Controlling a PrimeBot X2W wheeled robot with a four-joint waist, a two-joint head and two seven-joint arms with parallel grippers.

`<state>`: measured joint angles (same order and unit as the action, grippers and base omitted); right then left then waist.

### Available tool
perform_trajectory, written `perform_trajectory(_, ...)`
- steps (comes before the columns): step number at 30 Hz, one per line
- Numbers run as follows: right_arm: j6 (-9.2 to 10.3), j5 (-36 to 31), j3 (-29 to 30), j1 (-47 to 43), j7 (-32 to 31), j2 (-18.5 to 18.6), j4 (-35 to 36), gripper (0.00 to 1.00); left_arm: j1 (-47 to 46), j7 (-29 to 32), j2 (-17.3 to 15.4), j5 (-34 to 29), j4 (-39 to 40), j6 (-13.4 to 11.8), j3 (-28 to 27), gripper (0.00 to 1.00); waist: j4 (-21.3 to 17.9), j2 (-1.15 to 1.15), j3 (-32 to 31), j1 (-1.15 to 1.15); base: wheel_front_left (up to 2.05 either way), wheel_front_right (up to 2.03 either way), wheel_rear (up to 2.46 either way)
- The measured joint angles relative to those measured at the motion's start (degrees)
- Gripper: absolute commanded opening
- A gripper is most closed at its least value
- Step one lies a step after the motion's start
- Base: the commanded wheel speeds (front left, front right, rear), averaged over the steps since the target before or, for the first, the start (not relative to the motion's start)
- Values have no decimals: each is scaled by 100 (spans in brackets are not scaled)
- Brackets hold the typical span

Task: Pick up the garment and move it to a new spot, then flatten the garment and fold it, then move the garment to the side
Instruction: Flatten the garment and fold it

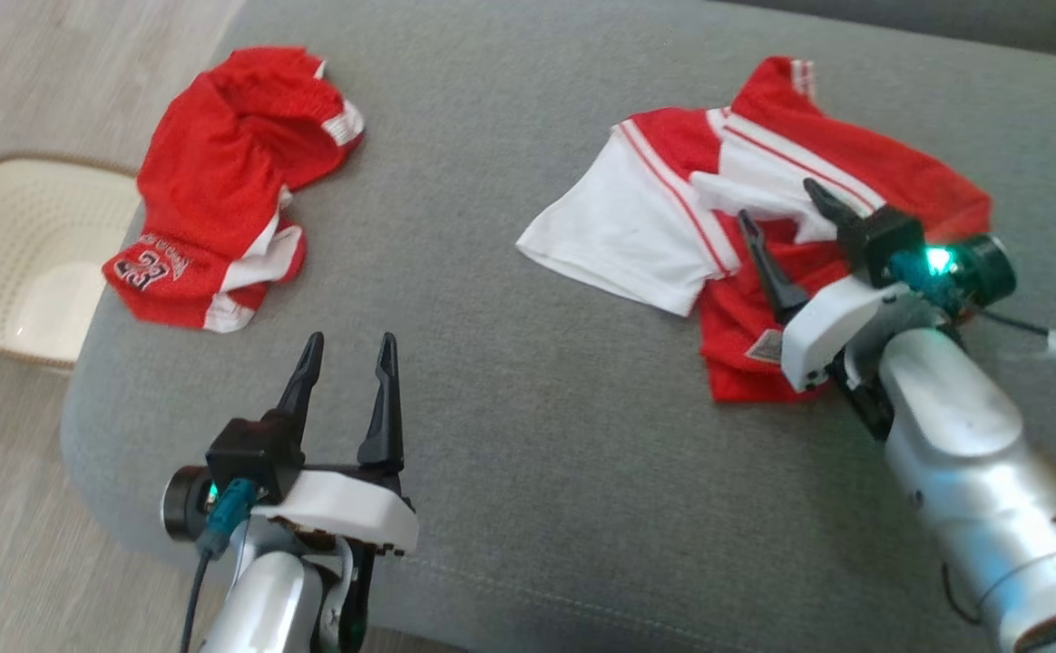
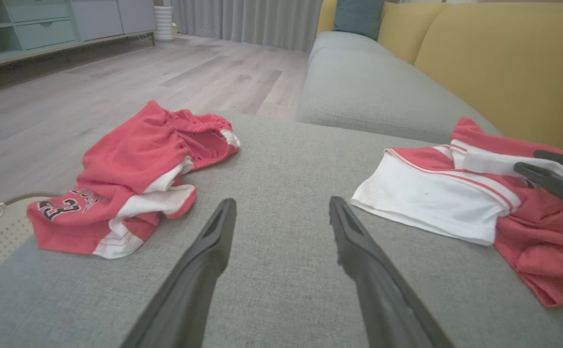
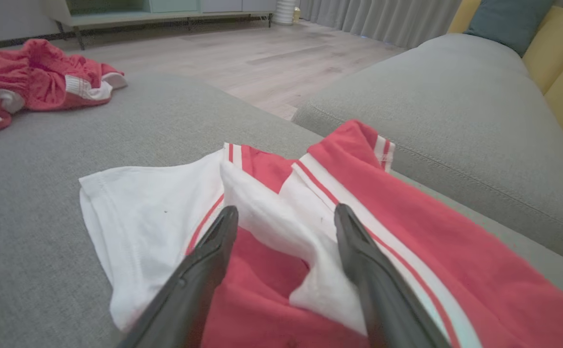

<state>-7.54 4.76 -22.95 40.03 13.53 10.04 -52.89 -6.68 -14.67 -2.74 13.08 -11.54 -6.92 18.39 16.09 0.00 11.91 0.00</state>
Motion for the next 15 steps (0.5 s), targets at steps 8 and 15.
perform_trajectory(8,0,-82,-56,514,-41,108,-757,100,-7,0,0,138,1,-98,88,100,138,0,214,0,0,0,0)
perform_trajectory(15,0,-122,-74,680,-33,113,-1106,0,-75,0,0,208,5,-115,112,100,83,0,275,0,0,0,0)
